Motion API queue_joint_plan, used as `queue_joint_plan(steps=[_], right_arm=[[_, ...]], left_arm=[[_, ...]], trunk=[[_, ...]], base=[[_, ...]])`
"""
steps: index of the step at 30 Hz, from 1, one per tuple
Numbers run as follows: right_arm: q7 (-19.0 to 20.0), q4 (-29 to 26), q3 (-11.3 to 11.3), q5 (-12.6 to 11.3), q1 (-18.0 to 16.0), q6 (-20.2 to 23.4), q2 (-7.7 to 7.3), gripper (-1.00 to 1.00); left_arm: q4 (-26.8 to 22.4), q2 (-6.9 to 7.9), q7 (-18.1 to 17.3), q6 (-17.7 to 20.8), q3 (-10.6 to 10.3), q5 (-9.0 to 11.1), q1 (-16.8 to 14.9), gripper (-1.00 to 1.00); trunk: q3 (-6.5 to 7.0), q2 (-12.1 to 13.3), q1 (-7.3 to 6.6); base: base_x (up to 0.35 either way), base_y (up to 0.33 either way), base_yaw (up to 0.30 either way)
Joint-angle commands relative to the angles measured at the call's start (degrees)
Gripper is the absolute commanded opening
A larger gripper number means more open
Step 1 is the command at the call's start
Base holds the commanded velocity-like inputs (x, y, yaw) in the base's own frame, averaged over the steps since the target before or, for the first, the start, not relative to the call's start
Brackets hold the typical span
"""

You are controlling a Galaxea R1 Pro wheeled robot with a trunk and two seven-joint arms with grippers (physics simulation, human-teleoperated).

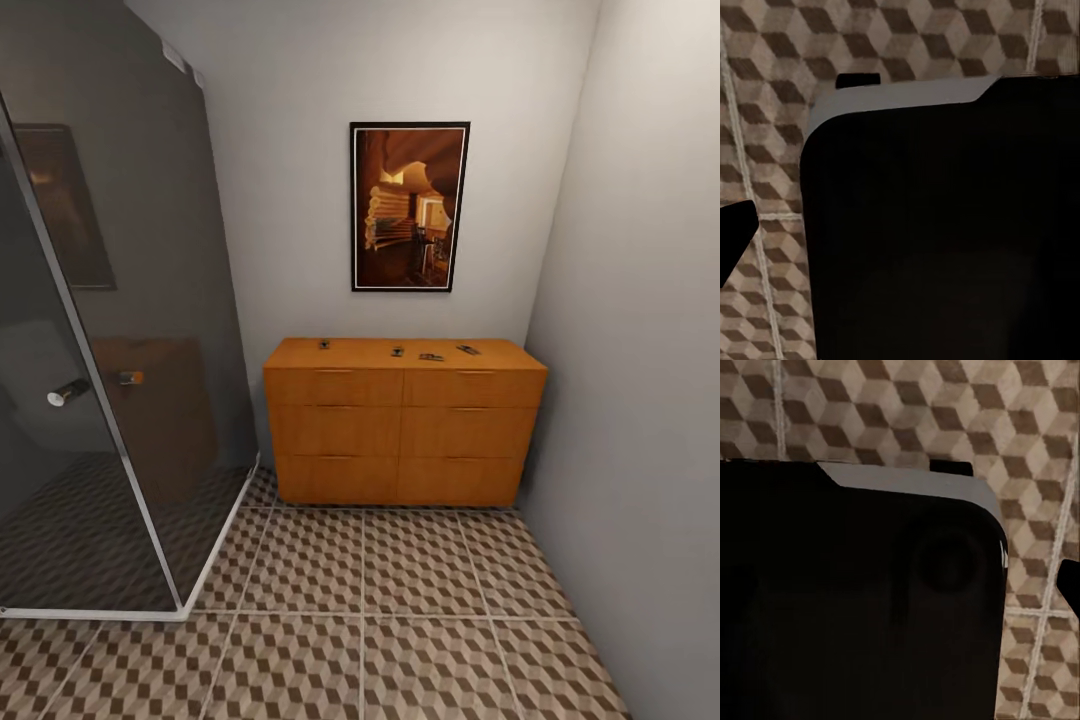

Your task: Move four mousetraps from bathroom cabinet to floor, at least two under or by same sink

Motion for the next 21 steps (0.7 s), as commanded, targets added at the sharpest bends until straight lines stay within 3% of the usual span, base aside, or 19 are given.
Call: queue_joint_plan(steps=[1,11,12,13,17,21], right_arm=[[0.63,-1.73,0.05,0.03,0.01,-0.37,0.02,1.0],[2.51,-14.94,0.12,0.02,0.07,0.57,0.2,1.0],[2.57,-15.76,0.14,0.03,0.08,0.97,0.2,1.0],[2.72,-19.49,0.13,0.04,0.08,2.77,0.16,1.0],[2.81,-23.49,0.16,0.08,0.13,5.66,0.18,1.0],[2.91,-29.4,0.11,0.02,0.73,8.17,0.16,1.0]], left_arm=[[-1.44,0.0,0.01,0.5,-0.03,-0.09,0.0,1.0],[-19.91,0.0,0.11,10.1,-0.03,-0.06,0.62,1.0],[-22.52,0.0,0.12,11.46,-0.03,-0.06,0.71,1.0],[-33.89,0.0,0.12,17.8,-0.07,0.0,1.49,1.0],[-43.65,0.01,0.16,22.29,-0.11,-0.01,3.45,1.0],[-50.26,0.0,0.24,25.69,-0.54,0.0,4.79,1.0]], trunk=[[-0.06,-0.03,0.0],[-0.06,-0.03,0.0],[-0.06,-0.03,0.0],[-0.06,-0.03,0.0],[-0.06,-0.03,0.0],[-0.06,-0.03,0.0]], base=[[0.01,-0.001,0.0],[0.004,0.0,0.0],[0.0,0.0,0.0],[0.0,0.0,0.0],[0.0,0.0,0.0],[0.0,0.0,0.0]])
